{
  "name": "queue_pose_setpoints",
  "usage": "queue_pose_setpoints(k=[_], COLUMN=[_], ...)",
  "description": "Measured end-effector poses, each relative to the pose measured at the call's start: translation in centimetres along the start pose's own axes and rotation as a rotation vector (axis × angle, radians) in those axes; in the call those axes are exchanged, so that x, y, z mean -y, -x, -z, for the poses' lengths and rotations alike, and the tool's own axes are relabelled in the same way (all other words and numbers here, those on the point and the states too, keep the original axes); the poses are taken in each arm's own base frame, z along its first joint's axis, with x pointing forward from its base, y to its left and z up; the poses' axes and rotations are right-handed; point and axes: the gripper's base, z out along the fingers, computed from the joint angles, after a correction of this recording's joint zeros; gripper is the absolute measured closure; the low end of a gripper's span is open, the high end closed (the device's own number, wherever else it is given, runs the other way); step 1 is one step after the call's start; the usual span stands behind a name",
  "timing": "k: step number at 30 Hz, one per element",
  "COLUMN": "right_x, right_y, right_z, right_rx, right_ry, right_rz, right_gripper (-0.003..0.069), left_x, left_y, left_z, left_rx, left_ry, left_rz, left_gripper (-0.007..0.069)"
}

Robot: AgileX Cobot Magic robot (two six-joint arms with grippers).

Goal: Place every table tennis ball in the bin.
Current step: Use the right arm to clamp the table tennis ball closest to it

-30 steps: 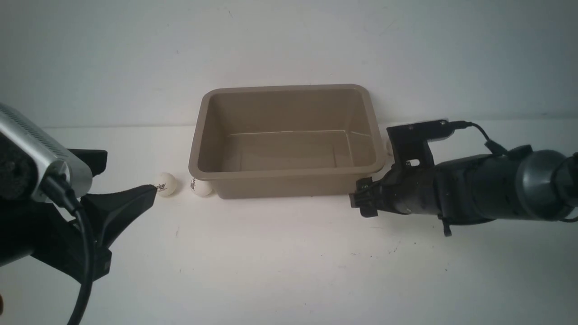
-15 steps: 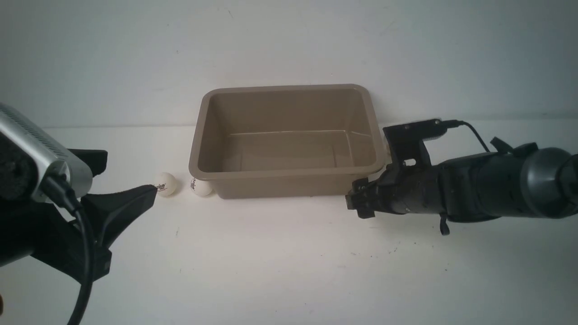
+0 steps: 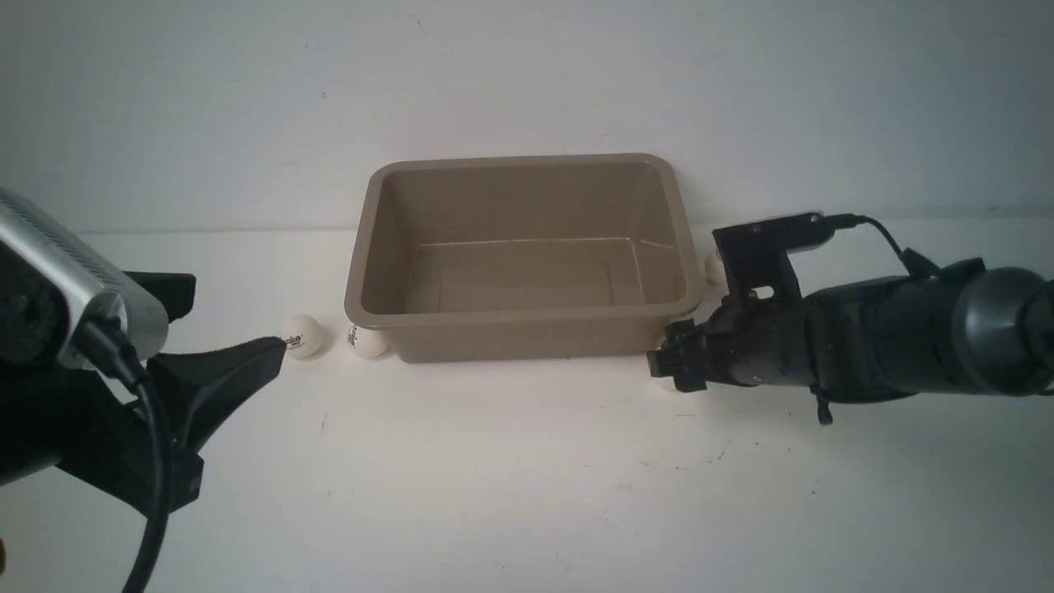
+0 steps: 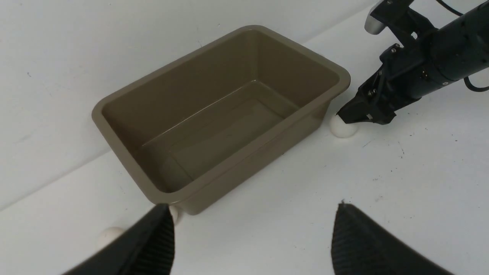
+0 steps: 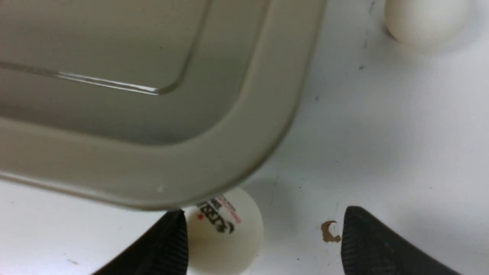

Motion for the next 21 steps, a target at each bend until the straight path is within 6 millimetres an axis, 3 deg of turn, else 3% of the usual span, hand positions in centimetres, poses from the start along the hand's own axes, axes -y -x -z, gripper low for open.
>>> queue_pose_setpoints(k=[7, 15, 21], right_x=[-0.9, 0.0, 0.6], right_y=[0.0, -1.8, -1.8], right_z=[0.0, -2.0, -2.0], right_rx=[0.001, -0.069, -0.071], right_ry=[0.113, 0.019, -0.052], right_rz=[-0.003, 0.004, 0.034], right_gripper=[0.0164, 0.0141, 0.0141], left_x=[0.0, 0.0, 0.0], left_y=[0.0, 0.0, 0.0], left_z=[0.0, 0.0, 0.0], left_rx=[0.000, 0.000, 0.000], left_ry=[0.000, 0.000, 0.000], left_rz=[0.000, 0.000, 0.000], left_gripper=[0.0125, 0.0125, 0.0125])
